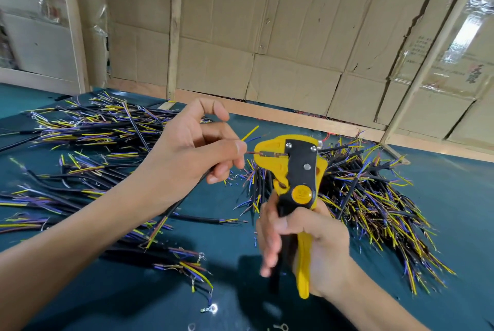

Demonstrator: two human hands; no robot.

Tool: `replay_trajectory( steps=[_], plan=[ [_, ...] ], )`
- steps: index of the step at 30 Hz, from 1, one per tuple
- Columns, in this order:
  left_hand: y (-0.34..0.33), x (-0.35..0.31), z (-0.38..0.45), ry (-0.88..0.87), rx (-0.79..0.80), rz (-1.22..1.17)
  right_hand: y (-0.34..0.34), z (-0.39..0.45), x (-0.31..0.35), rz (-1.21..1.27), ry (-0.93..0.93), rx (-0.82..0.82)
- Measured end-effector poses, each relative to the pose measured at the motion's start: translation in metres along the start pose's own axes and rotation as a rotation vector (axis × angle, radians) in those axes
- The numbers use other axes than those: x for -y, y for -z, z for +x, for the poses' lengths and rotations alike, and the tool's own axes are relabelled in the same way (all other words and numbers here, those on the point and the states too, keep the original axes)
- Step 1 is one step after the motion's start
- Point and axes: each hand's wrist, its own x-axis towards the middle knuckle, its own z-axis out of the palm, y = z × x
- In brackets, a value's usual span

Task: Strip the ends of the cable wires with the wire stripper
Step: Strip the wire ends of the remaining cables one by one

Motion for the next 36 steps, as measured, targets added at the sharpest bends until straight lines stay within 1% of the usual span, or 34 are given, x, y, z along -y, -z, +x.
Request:
replay_trajectory(
  steps=[2, 4, 7, 12, 14, 20, 25, 33, 35, 36],
  plan=[
    [0.002, -0.002, 0.0, 0.001, 0.012, -0.016, 0.004, 0.001, 0.002, 0.107, -0.017, 0.032],
    [0.006, -0.004, 0.0, 0.016, 0.019, -0.037, 0.009, 0.003, 0.007, 0.134, -0.01, 0.01],
    [0.008, -0.007, 0.001, 0.057, 0.068, -0.084, 0.017, 0.003, 0.014, 0.084, 0.003, -0.013],
    [0.009, -0.006, 0.0, 0.161, 0.149, -0.136, 0.02, 0.002, 0.015, -0.002, -0.005, 0.091],
    [0.01, -0.006, 0.0, 0.192, 0.16, -0.146, 0.019, 0.001, 0.014, -0.03, -0.011, 0.125],
    [0.011, -0.009, 0.001, 0.244, 0.194, -0.181, 0.023, -0.001, 0.009, -0.129, -0.017, 0.159],
    [0.008, -0.008, 0.0, 0.28, 0.197, -0.175, 0.023, -0.002, 0.005, -0.123, -0.007, 0.195],
    [0.006, -0.008, 0.002, 0.317, 0.166, -0.166, 0.019, -0.001, 0.006, -0.215, 0.006, 0.164],
    [0.006, -0.009, 0.002, 0.318, 0.164, -0.173, 0.013, -0.001, 0.007, -0.252, -0.006, 0.091],
    [0.007, -0.009, 0.002, 0.321, 0.167, -0.174, 0.01, -0.001, 0.006, -0.263, -0.009, 0.027]
  ],
)
